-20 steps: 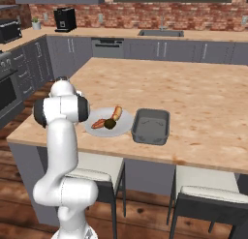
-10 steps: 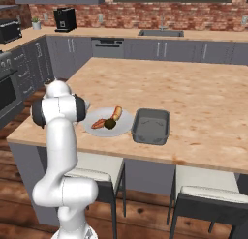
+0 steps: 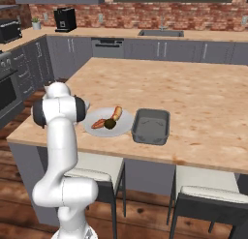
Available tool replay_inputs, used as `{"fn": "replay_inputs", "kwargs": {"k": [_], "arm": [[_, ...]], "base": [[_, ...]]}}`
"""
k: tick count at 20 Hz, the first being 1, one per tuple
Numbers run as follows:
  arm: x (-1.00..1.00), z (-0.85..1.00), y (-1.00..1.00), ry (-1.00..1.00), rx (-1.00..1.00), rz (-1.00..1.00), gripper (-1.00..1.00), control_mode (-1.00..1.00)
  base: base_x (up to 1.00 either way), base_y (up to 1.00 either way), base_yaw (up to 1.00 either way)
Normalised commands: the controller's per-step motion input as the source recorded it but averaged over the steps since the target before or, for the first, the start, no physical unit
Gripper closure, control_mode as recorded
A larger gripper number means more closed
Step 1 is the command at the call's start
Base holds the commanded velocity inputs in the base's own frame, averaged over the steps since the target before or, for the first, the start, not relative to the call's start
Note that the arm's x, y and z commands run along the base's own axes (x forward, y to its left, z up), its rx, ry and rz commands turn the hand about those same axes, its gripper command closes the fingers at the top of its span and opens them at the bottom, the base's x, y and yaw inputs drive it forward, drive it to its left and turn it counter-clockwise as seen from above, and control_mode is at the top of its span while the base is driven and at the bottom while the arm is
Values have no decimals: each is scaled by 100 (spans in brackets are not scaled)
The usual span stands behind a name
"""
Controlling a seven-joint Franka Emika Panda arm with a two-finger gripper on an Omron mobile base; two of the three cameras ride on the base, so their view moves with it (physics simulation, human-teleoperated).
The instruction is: Place one cooked food and one vegetable from the large plate to each tupperware container.
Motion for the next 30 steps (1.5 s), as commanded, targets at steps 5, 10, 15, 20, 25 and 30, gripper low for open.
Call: {"fn": "replay_inputs", "kwargs": {"k": [5,10,15,20,25,30], "arm": [[4,-15,0,1,0,0,-100,-100],[0,-1,7,0,0,0,-100,-100],[-9,11,4,0,0,0,-100,-100],[-48,60,-33,7,0,-6,-100,-100],[-29,23,-85,14,0,-5,-100,-100],[0,5,-78,1,0,-5,-100,-100]], "base": [[0,0,0],[0,0,0],[0,0,0],[0,0,0],[0,0,0],[0,0,0]]}}
